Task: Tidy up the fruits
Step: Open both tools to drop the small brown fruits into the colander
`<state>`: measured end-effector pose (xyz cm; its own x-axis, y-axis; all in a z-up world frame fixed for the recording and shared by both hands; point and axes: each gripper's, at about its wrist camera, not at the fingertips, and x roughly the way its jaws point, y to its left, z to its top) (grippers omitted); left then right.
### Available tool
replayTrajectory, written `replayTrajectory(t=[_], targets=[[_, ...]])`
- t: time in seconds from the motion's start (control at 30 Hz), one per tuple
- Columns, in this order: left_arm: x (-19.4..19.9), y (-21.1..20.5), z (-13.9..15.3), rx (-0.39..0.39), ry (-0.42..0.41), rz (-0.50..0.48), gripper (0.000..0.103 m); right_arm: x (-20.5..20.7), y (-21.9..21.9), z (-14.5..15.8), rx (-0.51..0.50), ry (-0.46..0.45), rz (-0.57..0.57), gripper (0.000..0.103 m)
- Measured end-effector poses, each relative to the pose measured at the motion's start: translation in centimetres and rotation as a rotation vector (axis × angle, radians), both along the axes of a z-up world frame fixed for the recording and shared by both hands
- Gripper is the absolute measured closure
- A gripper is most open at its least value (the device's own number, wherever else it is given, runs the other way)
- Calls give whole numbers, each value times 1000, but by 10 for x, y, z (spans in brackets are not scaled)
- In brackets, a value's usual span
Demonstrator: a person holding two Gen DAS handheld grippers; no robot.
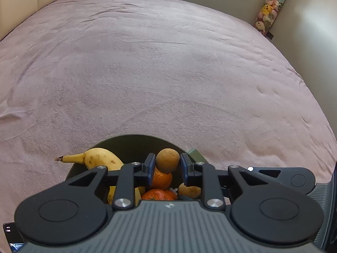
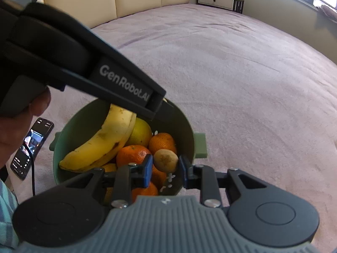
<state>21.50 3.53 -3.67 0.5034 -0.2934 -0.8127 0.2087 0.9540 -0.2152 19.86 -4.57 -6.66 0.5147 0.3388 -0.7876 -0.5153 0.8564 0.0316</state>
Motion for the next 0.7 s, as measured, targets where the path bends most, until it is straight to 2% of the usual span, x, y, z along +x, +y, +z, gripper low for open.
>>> replayTrajectory(t=[0.13,0.23,0.3,0.33,0.4,0.53,0.7], targets=[[2,2,-3,-9,14,-5,75,0,0,-4,-5,-4,-5,78],[2,0,-5,-2,22,-19,75,-2,-2,-2,12,6,2,73],[2,-1,-7,4,28,-28,75,-3,-4,2,24,7,17,65],[2,-2,-9,8,35,-33,75,-4,-5,4,19,6,22,65],[2,-6,-12,24,51,-48,75,-5,-3,9,-27,-11,17,53],[-1,-13,-18,42,71,-77,75,-5,-8,15,-114,-3,-20,49],[-2,-18,-20,53,66,-75,73,0,-15,12,-105,39,-66,47]])
